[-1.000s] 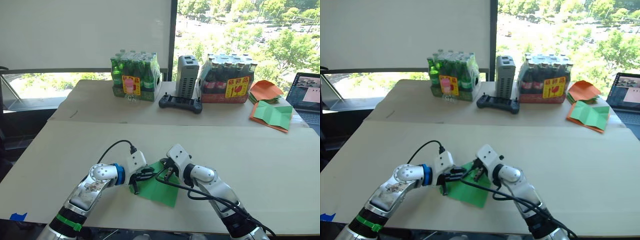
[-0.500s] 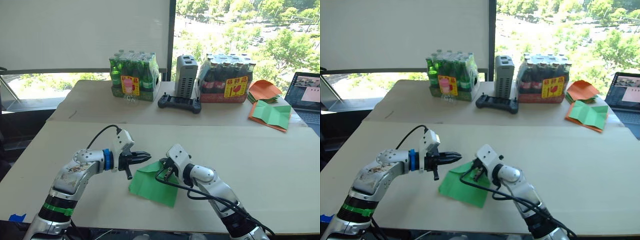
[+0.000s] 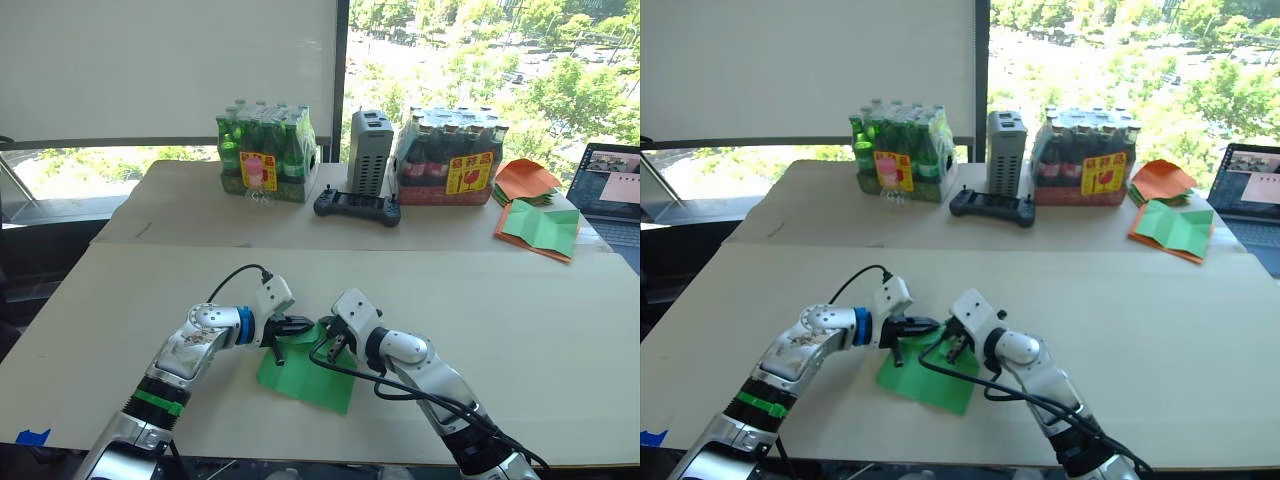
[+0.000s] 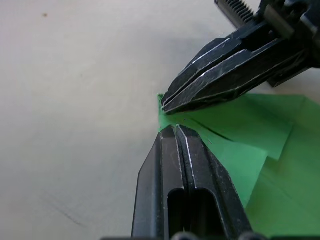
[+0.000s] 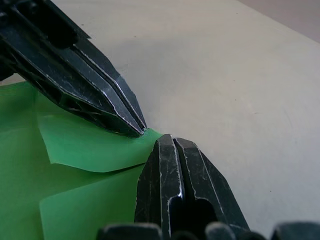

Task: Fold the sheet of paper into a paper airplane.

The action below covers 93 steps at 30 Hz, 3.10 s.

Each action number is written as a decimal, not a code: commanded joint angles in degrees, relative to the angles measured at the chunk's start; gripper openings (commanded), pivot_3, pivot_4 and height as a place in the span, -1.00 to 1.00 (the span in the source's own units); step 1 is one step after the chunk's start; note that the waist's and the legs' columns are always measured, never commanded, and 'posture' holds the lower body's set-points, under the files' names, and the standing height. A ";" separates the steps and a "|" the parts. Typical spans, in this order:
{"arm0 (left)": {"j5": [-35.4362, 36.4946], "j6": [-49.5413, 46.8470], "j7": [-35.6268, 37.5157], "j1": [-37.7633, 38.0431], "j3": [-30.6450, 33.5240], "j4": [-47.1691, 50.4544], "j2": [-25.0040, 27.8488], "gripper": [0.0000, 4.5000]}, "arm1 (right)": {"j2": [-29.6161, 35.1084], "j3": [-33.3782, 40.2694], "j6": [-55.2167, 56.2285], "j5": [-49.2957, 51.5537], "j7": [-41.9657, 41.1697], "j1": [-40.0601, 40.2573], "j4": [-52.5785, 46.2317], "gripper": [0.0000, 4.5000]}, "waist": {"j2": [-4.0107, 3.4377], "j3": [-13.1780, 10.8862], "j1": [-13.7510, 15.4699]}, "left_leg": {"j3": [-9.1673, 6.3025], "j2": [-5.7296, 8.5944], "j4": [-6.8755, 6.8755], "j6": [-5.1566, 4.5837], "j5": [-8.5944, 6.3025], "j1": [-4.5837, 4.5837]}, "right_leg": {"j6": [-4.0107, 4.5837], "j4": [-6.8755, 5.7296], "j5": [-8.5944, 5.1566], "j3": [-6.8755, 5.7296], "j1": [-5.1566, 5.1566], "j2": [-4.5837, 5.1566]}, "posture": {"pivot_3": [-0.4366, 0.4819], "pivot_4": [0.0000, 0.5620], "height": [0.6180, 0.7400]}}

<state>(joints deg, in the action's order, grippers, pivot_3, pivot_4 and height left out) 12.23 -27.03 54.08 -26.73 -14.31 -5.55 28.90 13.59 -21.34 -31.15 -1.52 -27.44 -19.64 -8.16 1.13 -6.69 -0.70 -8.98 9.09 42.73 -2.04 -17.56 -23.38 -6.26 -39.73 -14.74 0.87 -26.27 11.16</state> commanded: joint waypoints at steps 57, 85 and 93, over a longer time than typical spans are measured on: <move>-2.46 -2.21 0.15 19.01 4.62 15.33 13.01 -0.98 | 0.66 -1.84 -2.09 -1.24 -1.65 -0.32 -0.52 -1.00 | -0.03 0.05 -0.21 | 0.04 -0.03 -0.49 0.00 0.00 0.55 | 0.08 0.04 -0.05 0.09 0.05 -0.03 | -0.05 -0.47 -0.07; 3.92 -0.96 0.98 8.31 5.09 10.61 5.18 -0.98 | 6.19 8.57 -3.27 12.06 -10.41 1.44 -15.09 -1.00 | -0.01 -0.03 0.11 | -0.03 -0.01 -0.43 0.11 0.06 0.10 | 0.10 0.11 -0.05 0.02 -0.09 -0.01 | -0.05 -0.47 -0.07; -2.43 4.19 1.97 8.93 -1.53 6.20 5.62 -0.98 | 18.94 11.82 -5.44 16.46 -18.44 6.23 -17.65 -1.00 | -0.01 -0.03 0.59 | -0.03 -0.01 -0.43 0.05 0.03 0.10 | 0.09 0.33 -0.04 -0.03 0.01 0.04 | -0.05 -0.47 -0.07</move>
<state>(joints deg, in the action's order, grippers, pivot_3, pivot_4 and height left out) 12.09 -23.23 55.49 -18.92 -13.57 2.44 33.89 31.87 -10.54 -36.30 13.10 -44.20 -13.44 -22.98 1.12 -6.71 -0.11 -8.99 9.07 42.29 -2.00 -17.54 -23.27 -6.17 -39.38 -14.79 0.85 -26.24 11.21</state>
